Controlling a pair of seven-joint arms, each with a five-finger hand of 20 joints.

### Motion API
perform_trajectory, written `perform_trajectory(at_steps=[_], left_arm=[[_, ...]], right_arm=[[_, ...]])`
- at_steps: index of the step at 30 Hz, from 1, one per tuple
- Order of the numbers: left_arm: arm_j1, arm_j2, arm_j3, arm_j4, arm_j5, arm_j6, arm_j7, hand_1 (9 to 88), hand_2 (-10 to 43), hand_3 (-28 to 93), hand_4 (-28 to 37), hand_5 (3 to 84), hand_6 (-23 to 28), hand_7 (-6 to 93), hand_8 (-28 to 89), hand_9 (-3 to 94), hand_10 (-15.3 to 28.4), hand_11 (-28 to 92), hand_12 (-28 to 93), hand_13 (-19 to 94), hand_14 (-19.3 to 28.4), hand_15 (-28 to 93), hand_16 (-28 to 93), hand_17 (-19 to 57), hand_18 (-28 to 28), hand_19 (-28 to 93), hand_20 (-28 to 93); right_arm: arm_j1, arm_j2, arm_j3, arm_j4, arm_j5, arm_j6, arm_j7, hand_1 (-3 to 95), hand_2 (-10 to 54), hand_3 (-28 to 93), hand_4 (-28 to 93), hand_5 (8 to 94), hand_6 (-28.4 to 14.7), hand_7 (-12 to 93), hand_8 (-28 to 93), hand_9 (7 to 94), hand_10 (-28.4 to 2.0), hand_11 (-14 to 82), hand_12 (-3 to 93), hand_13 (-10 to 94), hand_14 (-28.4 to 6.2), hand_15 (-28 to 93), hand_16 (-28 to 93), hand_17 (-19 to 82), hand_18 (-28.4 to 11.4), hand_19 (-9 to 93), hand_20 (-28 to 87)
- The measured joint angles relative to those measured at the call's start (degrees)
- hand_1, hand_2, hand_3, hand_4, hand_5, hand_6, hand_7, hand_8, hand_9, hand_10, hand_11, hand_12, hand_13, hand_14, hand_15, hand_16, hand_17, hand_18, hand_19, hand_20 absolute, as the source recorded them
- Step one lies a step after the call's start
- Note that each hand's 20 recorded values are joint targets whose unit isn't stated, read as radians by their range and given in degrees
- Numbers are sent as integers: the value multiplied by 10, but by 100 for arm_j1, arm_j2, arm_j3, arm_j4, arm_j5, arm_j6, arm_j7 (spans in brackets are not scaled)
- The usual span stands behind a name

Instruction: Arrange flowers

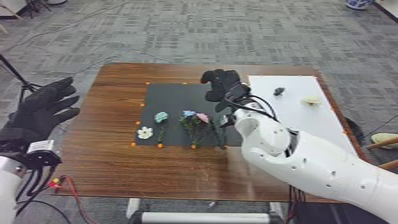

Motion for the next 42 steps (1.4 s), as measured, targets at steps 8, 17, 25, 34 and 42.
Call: perform_trajectory(at_steps=[8, 17, 25, 34, 42], left_arm=[[63, -59, -38, -37, 2, 7, 6, 238, -25, 684, -283, 220, 16, 227, -106, 168, 97, 221, 195, 61, 125, 440, -54, -110, 190, 403, 125], [126, -100, -71, -77, 5, 20, 15, 239, -25, 683, -283, 219, 16, 228, -106, 168, 97, 220, 196, 62, 125, 440, -54, -110, 190, 403, 125], [126, -100, -63, -77, 7, 38, 14, 239, -25, 684, -283, 220, 17, 227, -106, 168, 98, 220, 196, 62, 125, 440, -55, -110, 190, 403, 125], [124, -94, -49, -73, 9, 54, 11, 239, -25, 684, -283, 219, 16, 227, -105, 168, 98, 220, 196, 62, 125, 441, -54, -109, 190, 404, 125], [128, -94, -51, -74, 10, 51, 10, 239, -25, 684, -283, 220, 17, 226, -106, 168, 98, 221, 195, 62, 125, 439, -54, -109, 190, 403, 124]], right_arm=[[-1223, 917, 1897, -598, 651, -1209, -1470, 324, 80, 932, -92, 604, 43, 253, -155, 557, -126, 621, 808, 624, -124, 902, 529, 306, -228, 866, 586], [-2262, 1132, 2788, -611, 685, -2578, -2419, 240, 260, 932, -122, 503, 20, 217, -132, 705, -130, 677, 581, 763, -104, 888, 438, 413, -237, 932, 562], [-2469, 1094, 2751, -637, 748, -3300, -3124, 237, 257, 932, -120, 483, 25, 208, -131, 702, -132, 659, 545, 768, -103, 882, 438, 420, -239, 932, 569], [-2612, 1089, 2736, -694, 770, -3243, -3126, 234, 249, 932, -126, 497, 25, 205, -131, 702, -133, 654, 537, 766, -104, 880, 435, 419, -239, 932, 567], [-2479, 1013, 2462, -553, 498, -3243, -3079, 231, 248, 932, -128, 492, 26, 189, -129, 703, -133, 659, 525, 768, -101, 882, 429, 421, -241, 932, 567]])
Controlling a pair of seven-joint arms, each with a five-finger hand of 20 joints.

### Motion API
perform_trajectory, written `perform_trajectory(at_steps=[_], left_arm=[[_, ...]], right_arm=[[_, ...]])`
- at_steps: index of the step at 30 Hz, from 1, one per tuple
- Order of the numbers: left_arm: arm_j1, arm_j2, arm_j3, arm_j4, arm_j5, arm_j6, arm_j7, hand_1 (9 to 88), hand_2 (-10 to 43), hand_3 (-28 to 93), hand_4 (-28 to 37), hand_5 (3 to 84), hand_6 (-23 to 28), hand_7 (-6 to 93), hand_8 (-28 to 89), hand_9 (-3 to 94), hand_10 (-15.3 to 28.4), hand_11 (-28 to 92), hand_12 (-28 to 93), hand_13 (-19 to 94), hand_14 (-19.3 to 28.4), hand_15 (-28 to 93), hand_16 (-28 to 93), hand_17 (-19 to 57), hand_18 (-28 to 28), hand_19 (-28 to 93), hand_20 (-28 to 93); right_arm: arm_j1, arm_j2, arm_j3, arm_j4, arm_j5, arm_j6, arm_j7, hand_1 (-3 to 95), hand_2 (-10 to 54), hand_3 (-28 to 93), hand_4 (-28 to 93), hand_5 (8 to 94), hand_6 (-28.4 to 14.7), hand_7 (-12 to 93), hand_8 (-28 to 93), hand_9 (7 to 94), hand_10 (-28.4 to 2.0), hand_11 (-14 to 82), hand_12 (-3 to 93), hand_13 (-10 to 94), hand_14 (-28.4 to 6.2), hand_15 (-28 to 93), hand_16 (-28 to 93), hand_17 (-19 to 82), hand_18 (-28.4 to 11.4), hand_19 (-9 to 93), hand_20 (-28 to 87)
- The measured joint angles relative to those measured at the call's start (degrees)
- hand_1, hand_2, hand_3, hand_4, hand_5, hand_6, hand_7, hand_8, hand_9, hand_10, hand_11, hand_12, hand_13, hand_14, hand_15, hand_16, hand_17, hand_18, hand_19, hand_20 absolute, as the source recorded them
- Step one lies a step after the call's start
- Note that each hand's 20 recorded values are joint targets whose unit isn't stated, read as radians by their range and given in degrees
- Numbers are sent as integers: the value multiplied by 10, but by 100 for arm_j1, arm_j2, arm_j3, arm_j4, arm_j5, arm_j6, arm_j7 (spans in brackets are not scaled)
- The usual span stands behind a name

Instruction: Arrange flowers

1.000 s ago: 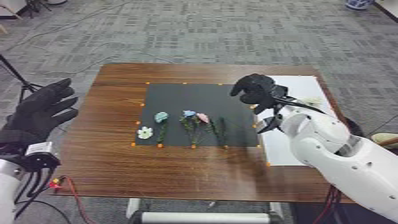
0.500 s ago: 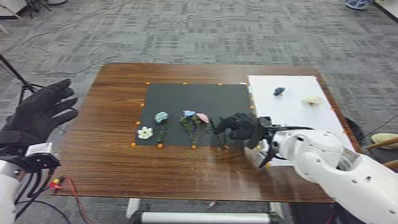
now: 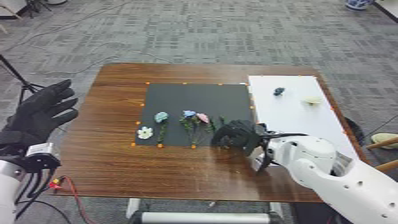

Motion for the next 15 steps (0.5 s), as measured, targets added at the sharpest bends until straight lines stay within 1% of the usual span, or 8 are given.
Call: perform_trajectory(at_steps=[15], left_arm=[[-1, 6, 34, 3, 3, -5, -7, 239, -25, 684, -283, 219, 16, 227, -106, 167, 96, 222, 196, 62, 125, 438, -53, -109, 190, 403, 125]], right_arm=[[242, -111, -250, 138, -100, 189, 248, 225, 243, 932, -124, 495, 27, 185, -126, 710, -133, 663, 507, 775, -98, 884, 423, 429, -241, 932, 573]])
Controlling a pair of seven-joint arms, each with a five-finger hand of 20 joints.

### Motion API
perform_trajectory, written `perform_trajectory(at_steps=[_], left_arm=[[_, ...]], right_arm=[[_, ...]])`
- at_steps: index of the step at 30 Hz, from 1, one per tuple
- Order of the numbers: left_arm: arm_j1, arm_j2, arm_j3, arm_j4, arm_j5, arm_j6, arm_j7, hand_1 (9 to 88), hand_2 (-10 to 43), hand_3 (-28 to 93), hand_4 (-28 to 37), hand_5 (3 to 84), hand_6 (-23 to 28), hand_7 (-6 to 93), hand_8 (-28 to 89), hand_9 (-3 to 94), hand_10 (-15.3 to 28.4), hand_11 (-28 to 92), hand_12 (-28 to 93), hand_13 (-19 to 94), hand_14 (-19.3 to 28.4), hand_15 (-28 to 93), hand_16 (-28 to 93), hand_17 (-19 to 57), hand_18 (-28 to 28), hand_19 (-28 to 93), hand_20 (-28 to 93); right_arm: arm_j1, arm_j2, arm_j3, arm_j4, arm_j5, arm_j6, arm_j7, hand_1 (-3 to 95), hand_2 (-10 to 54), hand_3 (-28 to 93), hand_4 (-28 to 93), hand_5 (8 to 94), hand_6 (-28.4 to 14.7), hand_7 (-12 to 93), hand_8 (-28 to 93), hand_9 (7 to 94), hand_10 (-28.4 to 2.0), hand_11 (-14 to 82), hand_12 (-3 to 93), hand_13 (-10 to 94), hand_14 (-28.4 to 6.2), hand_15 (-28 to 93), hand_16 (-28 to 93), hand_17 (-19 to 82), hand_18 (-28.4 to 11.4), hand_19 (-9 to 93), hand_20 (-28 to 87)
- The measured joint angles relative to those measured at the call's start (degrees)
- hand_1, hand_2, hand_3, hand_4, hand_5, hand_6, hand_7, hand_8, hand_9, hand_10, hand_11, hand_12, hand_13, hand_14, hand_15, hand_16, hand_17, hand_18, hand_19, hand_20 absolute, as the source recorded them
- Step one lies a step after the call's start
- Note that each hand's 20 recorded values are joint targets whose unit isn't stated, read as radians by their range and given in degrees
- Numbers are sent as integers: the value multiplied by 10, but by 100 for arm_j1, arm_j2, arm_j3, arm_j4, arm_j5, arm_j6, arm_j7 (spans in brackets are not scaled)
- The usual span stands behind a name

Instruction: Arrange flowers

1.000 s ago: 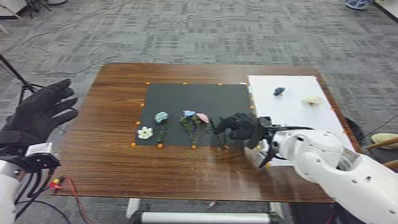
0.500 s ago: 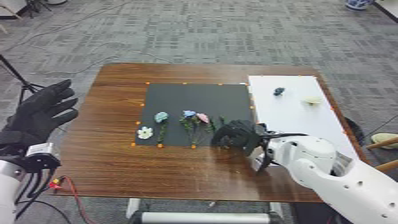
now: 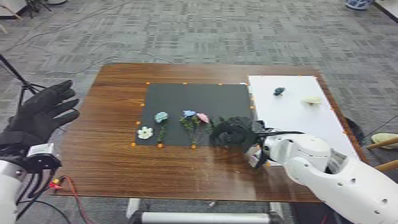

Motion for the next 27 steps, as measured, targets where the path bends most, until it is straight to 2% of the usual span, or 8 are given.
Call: perform_trajectory(at_steps=[18, 27], left_arm=[[0, 0, 2, 0, 3, 2, 0, 239, -25, 685, -283, 219, 17, 226, -105, 168, 97, 221, 194, 62, 125, 439, -54, -109, 190, 403, 125], [1, 0, 2, 0, 7, 4, 1, 239, -25, 685, -283, 219, 16, 227, -105, 168, 97, 221, 195, 61, 126, 440, -54, -109, 190, 402, 125]], right_arm=[[296, 46, -208, 237, 10, 205, 77, 220, 241, 932, -128, 516, 30, 188, -130, 710, -133, 663, 502, 773, -100, 883, 429, 425, -244, 932, 575], [269, 93, -93, 298, 11, 222, 31, 222, 199, 932, -125, 511, 31, 183, -131, 708, -134, 661, 504, 770, -102, 883, 429, 422, -246, 932, 572]])
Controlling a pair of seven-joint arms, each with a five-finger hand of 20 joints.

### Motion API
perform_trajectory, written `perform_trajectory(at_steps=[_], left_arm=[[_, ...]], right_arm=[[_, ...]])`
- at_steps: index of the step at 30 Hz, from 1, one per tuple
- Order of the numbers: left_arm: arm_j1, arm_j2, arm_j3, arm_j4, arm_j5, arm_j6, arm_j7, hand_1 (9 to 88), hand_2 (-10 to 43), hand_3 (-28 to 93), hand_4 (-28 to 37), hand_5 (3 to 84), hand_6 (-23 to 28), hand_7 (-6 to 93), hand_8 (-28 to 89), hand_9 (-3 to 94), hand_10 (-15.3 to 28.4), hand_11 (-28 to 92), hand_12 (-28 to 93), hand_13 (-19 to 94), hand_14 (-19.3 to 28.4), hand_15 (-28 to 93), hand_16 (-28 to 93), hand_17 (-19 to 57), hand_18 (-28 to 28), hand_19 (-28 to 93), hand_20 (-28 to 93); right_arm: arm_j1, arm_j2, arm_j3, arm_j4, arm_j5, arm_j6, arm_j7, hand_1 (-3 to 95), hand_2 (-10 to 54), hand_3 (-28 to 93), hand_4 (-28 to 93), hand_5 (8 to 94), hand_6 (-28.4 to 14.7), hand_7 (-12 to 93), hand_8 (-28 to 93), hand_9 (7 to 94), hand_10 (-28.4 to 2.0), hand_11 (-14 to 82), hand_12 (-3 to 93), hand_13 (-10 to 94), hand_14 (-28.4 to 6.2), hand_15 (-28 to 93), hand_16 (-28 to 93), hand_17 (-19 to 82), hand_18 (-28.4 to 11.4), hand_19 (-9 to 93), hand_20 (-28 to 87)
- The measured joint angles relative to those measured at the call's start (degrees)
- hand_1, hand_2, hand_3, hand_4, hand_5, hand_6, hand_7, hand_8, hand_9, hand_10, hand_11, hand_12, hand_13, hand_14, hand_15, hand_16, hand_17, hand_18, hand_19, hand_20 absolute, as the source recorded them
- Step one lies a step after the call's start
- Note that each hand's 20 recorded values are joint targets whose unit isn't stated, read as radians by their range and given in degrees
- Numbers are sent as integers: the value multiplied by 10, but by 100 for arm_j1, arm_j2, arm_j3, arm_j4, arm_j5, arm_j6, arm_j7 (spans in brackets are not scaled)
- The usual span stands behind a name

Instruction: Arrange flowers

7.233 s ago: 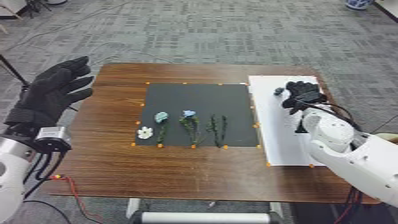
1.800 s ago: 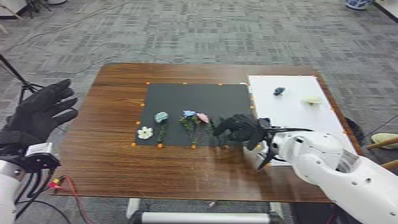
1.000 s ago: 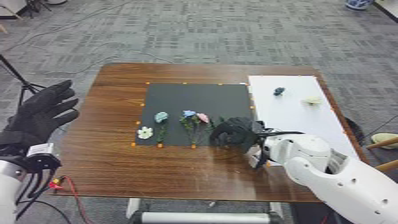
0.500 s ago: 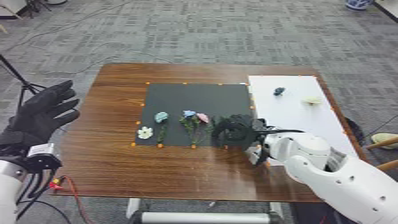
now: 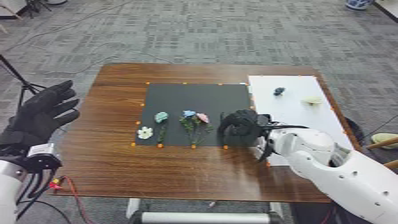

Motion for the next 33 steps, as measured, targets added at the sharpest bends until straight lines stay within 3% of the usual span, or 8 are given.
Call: perform_trajectory(at_steps=[9, 14, 17, 21, 24, 27, 33], left_arm=[[3, -6, -3, -2, 2, -1, 2, 239, -25, 685, -283, 218, 17, 226, -105, 168, 98, 221, 195, 61, 126, 440, -54, -109, 191, 404, 125], [3, -6, -1, -2, 4, -1, 2, 239, -24, 683, -283, 218, 16, 227, -105, 168, 98, 221, 195, 61, 126, 440, -54, -110, 191, 404, 124], [6, -6, -1, -2, 5, -1, 2, 239, -24, 684, -283, 219, 17, 226, -106, 168, 96, 221, 195, 61, 126, 441, -54, -110, 191, 404, 124], [19, -22, -1, -7, 6, 1, 7, 240, -24, 683, -283, 219, 17, 227, -106, 168, 96, 221, 195, 62, 127, 442, -55, -110, 191, 403, 124], [23, -32, -1, -8, 8, 2, 9, 239, -24, 684, -283, 219, 16, 227, -106, 168, 97, 222, 195, 62, 127, 442, -55, -110, 190, 403, 124], [23, -34, -1, -8, 9, 6, 10, 240, -24, 683, -283, 219, 16, 227, -106, 168, 97, 221, 195, 62, 126, 440, -55, -110, 191, 403, 124], [41, -47, -12, -24, 10, 17, 21, 240, -25, 684, -283, 219, 16, 227, -106, 168, 97, 220, 195, 63, 125, 439, -54, -110, 191, 404, 124]], right_arm=[[-223, 70, 157, -149, 327, 344, -537, 230, 92, 894, -192, 500, 33, 179, -130, 699, -137, 679, 438, 758, -104, 885, 429, 410, -248, 932, 564], [-361, 65, 338, -311, 1070, 505, -793, 214, 68, 876, -221, 501, 32, 179, -129, 698, -138, 656, 425, 751, -106, 884, 427, 406, -248, 932, 558], [-437, 67, 457, -395, 1405, 713, -830, 222, 34, 853, -242, 502, 27, 178, -128, 684, -125, 568, 381, 739, -106, 881, 424, 390, -245, 929, 546], [-424, 105, 438, -402, 1794, 1672, -721, 247, -38, 825, -277, 495, 21, 187, -124, 646, -115, 321, 264, 697, -103, 878, 406, 358, -231, 901, 539], [-321, 167, 404, -382, 1644, 2425, -98, 274, -92, 820, -282, 475, -11, 186, -122, 596, -111, 221, 218, 675, -92, 876, 385, 346, -216, 881, 528], [-6, 278, 165, -243, 674, 2809, 1007, 317, -95, 812, -283, 479, -34, 188, -119, 573, -104, 180, 187, 673, -79, 865, 374, 343, -203, 864, 516], [1116, 425, -1112, 732, -1222, 3502, 2677, 367, -95, 721, -283, 409, -68, 156, -103, 444, -134, 115, 170, 613, -89, 867, 369, 302, -204, 830, 516]])
